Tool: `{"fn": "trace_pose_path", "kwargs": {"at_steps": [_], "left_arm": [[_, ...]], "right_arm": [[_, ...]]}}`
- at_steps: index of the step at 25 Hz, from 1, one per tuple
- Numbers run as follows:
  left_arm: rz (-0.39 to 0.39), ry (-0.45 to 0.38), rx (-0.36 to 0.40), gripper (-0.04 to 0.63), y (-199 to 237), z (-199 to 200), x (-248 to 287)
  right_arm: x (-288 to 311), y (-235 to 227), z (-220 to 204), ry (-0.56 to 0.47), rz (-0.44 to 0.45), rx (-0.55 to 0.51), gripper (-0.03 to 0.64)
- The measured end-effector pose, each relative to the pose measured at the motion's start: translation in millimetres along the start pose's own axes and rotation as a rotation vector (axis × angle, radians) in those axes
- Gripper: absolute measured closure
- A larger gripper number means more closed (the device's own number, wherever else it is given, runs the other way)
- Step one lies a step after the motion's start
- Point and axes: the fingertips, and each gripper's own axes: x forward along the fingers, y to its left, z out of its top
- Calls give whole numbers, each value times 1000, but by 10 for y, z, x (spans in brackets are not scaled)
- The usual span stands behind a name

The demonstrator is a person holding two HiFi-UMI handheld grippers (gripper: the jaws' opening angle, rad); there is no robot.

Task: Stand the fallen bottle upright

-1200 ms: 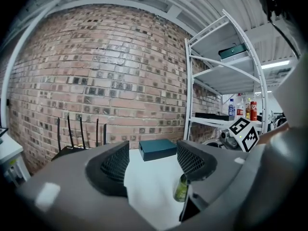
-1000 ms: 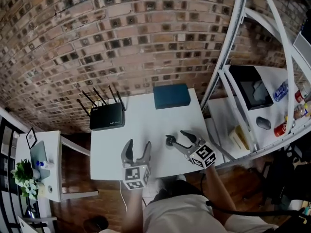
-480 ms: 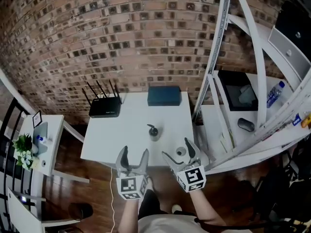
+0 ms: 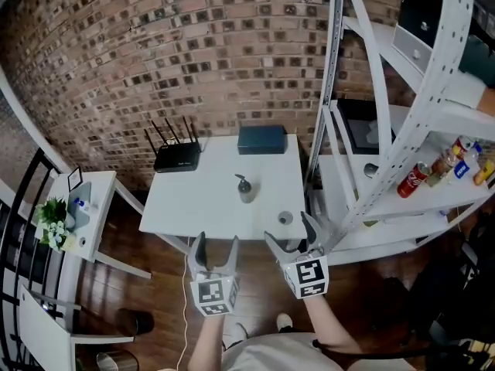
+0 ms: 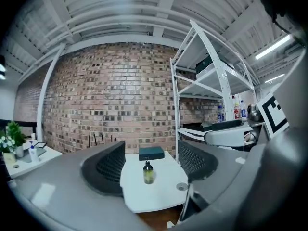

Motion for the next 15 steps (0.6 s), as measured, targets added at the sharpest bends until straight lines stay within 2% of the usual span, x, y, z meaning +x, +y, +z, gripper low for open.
{"fn": "trace_pose_path", "kwargs": {"at_steps": [5, 15], "left_arm": [[-14, -27, -2, 244, 131, 85, -275], [10, -34, -32, 245, 590, 127, -572]], "right_arm": [[-42, 136, 70, -7, -35, 0, 200], [95, 804, 288, -12, 18, -40, 202]]}}
